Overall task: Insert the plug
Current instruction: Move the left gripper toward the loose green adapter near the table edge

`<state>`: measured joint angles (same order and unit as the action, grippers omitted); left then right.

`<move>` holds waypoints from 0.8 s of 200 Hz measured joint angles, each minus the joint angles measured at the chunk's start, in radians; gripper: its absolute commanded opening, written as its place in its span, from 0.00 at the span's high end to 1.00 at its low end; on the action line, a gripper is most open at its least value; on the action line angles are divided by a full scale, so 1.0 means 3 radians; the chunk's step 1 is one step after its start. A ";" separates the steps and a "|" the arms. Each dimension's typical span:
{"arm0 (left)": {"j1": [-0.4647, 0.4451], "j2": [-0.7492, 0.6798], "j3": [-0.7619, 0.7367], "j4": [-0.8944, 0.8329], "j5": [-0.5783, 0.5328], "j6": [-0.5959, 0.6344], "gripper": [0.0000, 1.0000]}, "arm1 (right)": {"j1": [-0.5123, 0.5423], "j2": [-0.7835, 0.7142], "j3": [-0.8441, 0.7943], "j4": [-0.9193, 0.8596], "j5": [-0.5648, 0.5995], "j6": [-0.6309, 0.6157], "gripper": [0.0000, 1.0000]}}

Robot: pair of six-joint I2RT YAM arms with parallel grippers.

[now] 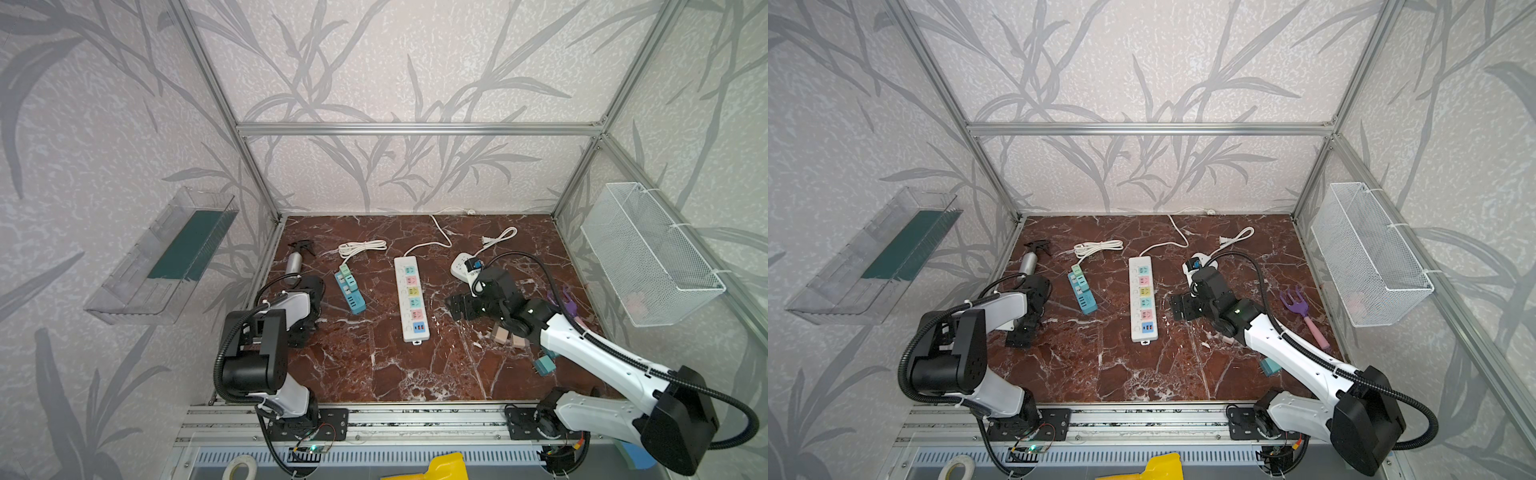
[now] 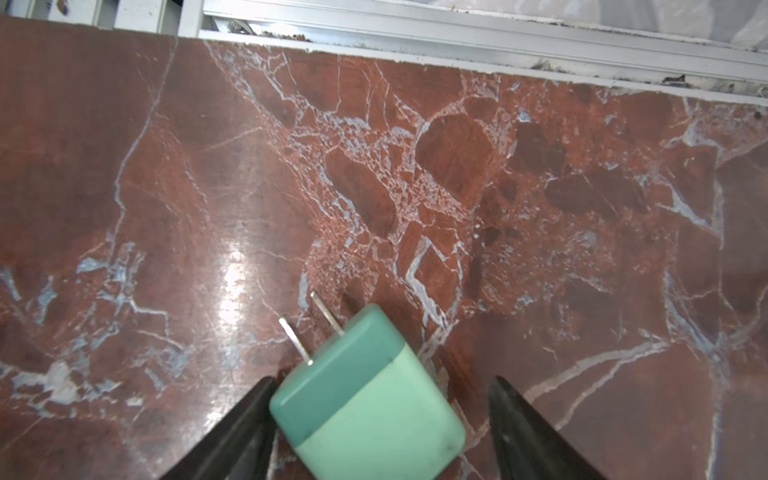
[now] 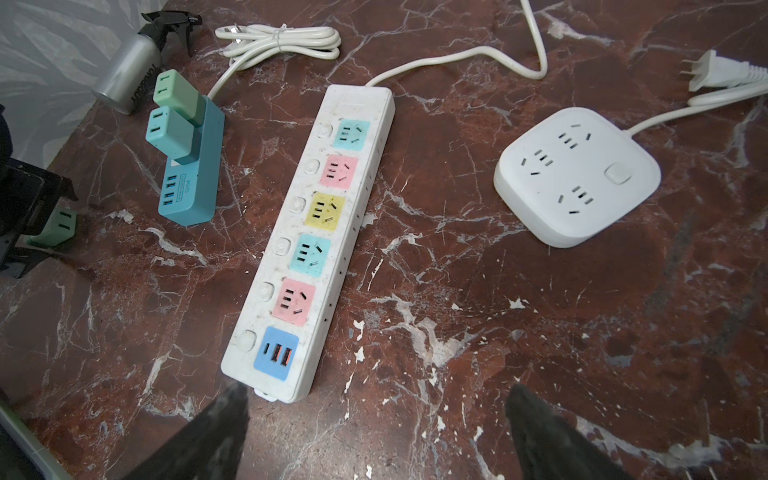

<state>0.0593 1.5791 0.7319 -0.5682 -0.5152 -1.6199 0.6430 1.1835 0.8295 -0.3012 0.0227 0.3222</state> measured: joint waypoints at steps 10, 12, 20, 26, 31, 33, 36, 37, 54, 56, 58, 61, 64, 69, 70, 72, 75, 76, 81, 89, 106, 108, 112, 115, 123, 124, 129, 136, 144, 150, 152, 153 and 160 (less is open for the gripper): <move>0.0003 0.0000 -0.0004 0.0001 -0.0001 0.0000 0.29 | 0.0000 0.0000 0.0014 -0.0046 0.0023 -0.0005 0.05; 0.0003 0.0000 -0.0004 0.0003 -0.0003 0.0003 0.29 | 0.0000 0.0000 0.0018 -0.0060 0.0031 -0.0008 0.05; 0.0005 0.0000 -0.0005 0.0004 -0.0004 -0.0003 0.32 | 0.0000 0.0000 0.0029 -0.0088 0.0048 -0.0009 0.06; 0.0006 0.0000 -0.0006 0.0004 -0.0003 -0.0001 0.33 | 0.0000 0.0000 0.0036 -0.0095 0.0058 -0.0014 0.06; 0.0006 -0.0001 -0.0006 0.0004 -0.0001 -0.0001 0.33 | 0.0000 0.0000 0.0037 -0.0099 0.0066 -0.0019 0.06; 0.0006 -0.0001 -0.0006 0.0005 -0.0003 -0.0003 0.33 | 0.0000 0.0000 0.0037 -0.0100 0.0067 -0.0019 0.06; 0.0006 -0.0001 -0.0008 0.0006 -0.0001 -0.0004 0.34 | 0.0000 0.0000 0.0037 -0.0103 0.0067 -0.0023 0.06; 0.0006 -0.0001 -0.0008 0.0008 -0.0001 -0.0003 0.34 | 0.0000 0.0000 0.0037 -0.0107 0.0069 -0.0025 0.06; 0.0006 -0.0004 -0.0013 0.0015 -0.0003 -0.0006 0.42 | 0.0000 -0.0008 0.0037 -0.0117 0.0071 -0.0055 0.06; 0.0006 -0.0004 -0.0014 0.0014 -0.0004 -0.0004 0.44 | 0.0000 -0.0009 0.0037 -0.0117 0.0072 -0.0057 0.06; 0.0006 -0.0005 -0.0014 0.0017 -0.0003 0.0004 0.45 | 0.0000 -0.0013 0.0037 -0.0117 0.0072 -0.0060 0.06; 0.0006 -0.0009 -0.0017 0.0024 -0.0005 -0.0003 0.45 | 0.0000 -0.0018 0.0037 -0.0117 0.0074 -0.0065 0.06; 0.0006 -0.0011 -0.0019 0.0028 -0.0006 0.0008 0.46 | 0.0000 -0.0024 0.0037 -0.0117 0.0075 -0.0069 0.06; 0.0006 -0.0022 -0.0025 0.0042 -0.0006 0.0010 0.47 | 0.0000 -0.0038 0.0037 -0.0117 0.0078 -0.0074 0.06; 0.0006 -0.0023 -0.0025 0.0042 -0.0006 0.0013 0.47 | 0.0000 -0.0042 0.0037 -0.0117 0.0080 -0.0076 0.06; 0.0006 -0.0025 -0.0028 0.0048 -0.0004 0.0017 0.47 | 0.0000 -0.0048 0.0037 -0.0117 0.0081 -0.0080 0.06; 0.0006 -0.0031 -0.0032 0.0052 0.0005 0.0014 0.47 | 0.0000 -0.0057 0.0037 -0.0117 0.0085 -0.0083 0.06; 0.0006 -0.0033 -0.0033 0.0062 0.0023 0.0014 0.47 | 0.0000 -0.0062 0.0037 -0.0117 0.0085 -0.0083 0.06; 0.0006 -0.0041 -0.0043 0.0081 0.0023 0.0025 0.47 | 0.0000 -0.0076 0.0037 -0.0117 0.0089 -0.0089 0.06; 0.0006 -0.0051 -0.0051 0.0090 0.0034 0.0053 0.49 | 0.0000 -0.0098 0.0037 -0.0117 0.0098 -0.0095 0.06; 0.0006 -0.0067 -0.0058 0.0116 0.0071 0.0111 0.51 | 0.0000 -0.0134 0.0037 -0.0117 0.0103 -0.0107 0.06; 0.0006 -0.0071 -0.0061 0.0125 0.0072 0.0117 0.51 | 0.0000 -0.0139 0.0037 -0.0117 0.0106 -0.0109 0.06; 0.0005 -0.0076 -0.0065 0.0135 0.0081 0.0134 0.51 | 0.0000 -0.0148 0.0037 -0.0117 0.0108 -0.0114 0.06; 0.0004 -0.0081 -0.0069 0.0142 0.0084 0.0141 0.51 | 0.0000 -0.0156 0.0037 -0.0117 0.0112 -0.0118 0.06; 0.0000 -0.0095 -0.0078 0.0163 0.0098 0.0167 0.51 | 0.0000 -0.0181 0.0037 -0.0118 0.0126 -0.0125 0.07; 0.0000 -0.0097 -0.0079 0.0164 0.0099 0.0168 0.51 | 0.0000 -0.0183 0.0037 -0.0118 0.0128 -0.0125 0.06; -0.0003 -0.0108 -0.0090 0.0177 0.0102 0.0181 0.51 | 0.0000 -0.0202 0.0036 -0.0120 0.0137 -0.0132 0.06; -0.0011 -0.0123 -0.0108 0.0193 0.0103 0.0193 0.51 | 0.0000 -0.0226 0.0036 -0.0120 0.0153 -0.0139 0.06; -0.0022 -0.0141 -0.0122 0.0210 0.0107 0.0210 0.50 | 0.0000 -0.0254 0.0036 -0.0120 0.0161 -0.0144 0.06; -0.0033 -0.0156 -0.0131 0.0223 0.0121 0.0230 0.50 | 0.0000 -0.0268 0.0036 -0.0118 0.0165 -0.0145 0.06; -0.0038 -0.0159 -0.0132 0.0228 0.0127 0.0238 0.50 | 0.0000 -0.0273 0.0036 -0.0118 0.0167 -0.0145 0.06; -0.0039 -0.0161 -0.0132 0.0228 0.0128 0.0242 0.50 | 0.0000 -0.0277 0.0036 -0.0118 0.0168 -0.0145 0.06; -0.0058 -0.0174 -0.0134 0.0231 0.0150 0.0259 0.50 | 0.0000 -0.0284 0.0036 -0.0117 0.0170 -0.0145 0.06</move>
<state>0.0418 1.5269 0.6918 -0.4988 -0.4702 -1.5421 0.6430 1.0985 0.8402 -0.3363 0.0738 0.2787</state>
